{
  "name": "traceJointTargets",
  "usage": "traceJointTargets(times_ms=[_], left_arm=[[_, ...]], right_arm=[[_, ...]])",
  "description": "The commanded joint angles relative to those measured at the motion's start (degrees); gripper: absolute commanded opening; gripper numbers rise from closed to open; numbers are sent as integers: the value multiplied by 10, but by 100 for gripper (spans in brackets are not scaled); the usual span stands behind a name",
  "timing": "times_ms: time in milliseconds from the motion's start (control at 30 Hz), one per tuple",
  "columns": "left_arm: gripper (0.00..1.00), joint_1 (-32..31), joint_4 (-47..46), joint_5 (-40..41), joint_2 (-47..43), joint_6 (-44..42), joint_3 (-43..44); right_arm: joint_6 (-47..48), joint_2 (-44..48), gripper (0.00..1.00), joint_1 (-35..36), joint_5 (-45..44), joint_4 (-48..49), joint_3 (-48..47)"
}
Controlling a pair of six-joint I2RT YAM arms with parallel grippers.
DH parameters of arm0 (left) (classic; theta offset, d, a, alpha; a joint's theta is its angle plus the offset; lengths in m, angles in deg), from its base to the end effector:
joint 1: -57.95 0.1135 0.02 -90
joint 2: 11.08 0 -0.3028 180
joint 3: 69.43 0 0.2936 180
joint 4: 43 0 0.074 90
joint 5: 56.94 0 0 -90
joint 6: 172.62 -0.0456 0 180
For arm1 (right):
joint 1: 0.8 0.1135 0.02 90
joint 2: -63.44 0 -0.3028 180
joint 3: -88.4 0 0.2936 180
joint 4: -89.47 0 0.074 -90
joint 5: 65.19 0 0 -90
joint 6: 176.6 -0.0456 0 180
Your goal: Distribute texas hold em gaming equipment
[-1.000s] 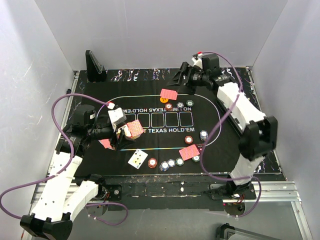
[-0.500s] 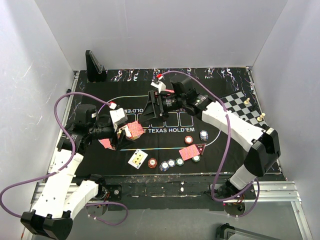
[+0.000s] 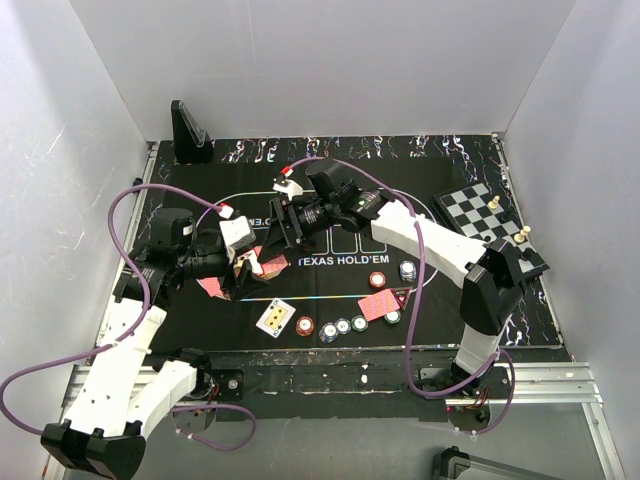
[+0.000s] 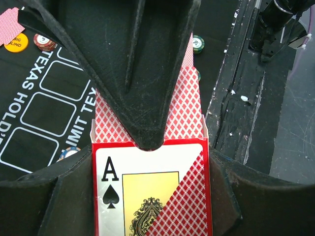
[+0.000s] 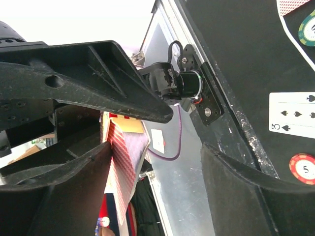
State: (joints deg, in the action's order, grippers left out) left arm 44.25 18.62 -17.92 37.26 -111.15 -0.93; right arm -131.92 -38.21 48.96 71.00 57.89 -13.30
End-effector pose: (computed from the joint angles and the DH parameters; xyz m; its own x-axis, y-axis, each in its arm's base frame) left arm 0.1580 -0.0750 0.3729 -0.2238 0.3641 -0.9041 0.9352 0.3414 -0.0940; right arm 0.2751 0.3760 0.3551 -0.8958 -0.2966 -0.3310 -0.4108 0.2681 0.8714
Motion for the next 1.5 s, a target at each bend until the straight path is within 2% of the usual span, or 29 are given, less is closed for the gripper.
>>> traceJointTargets(times_ms=[0,233,267,567,800,1033,1200,1300,1467], left_arm=[[0,-1,-15,-11,-3,-6,27],[0,-1,-15,-13,-3,-6,26],[0,-2,-16,-13,-3,-6,27],[0,-2,-18,-16,-3,-3,26],[0,-1,-20,-14,-10,-2,19],[0,-1,-20,-15,-13,0,19],[0,-2,-19,-14,-18,0,16],[0,-2,-18,-11,-20,-1,16],[0,-1,-12,-11,-20,-6,16]], right_arm=[[-8,11,74,-1,17,21,-12],[-37,50,44,-19,23,52,39],[-45,57,43,-23,26,60,48],[-60,102,37,-47,23,78,102],[-50,128,24,-66,20,56,108],[-41,148,17,-83,24,39,119],[-31,169,7,-98,25,25,137],[-19,193,1,-120,21,8,157],[5,239,1,-186,23,-15,220]])
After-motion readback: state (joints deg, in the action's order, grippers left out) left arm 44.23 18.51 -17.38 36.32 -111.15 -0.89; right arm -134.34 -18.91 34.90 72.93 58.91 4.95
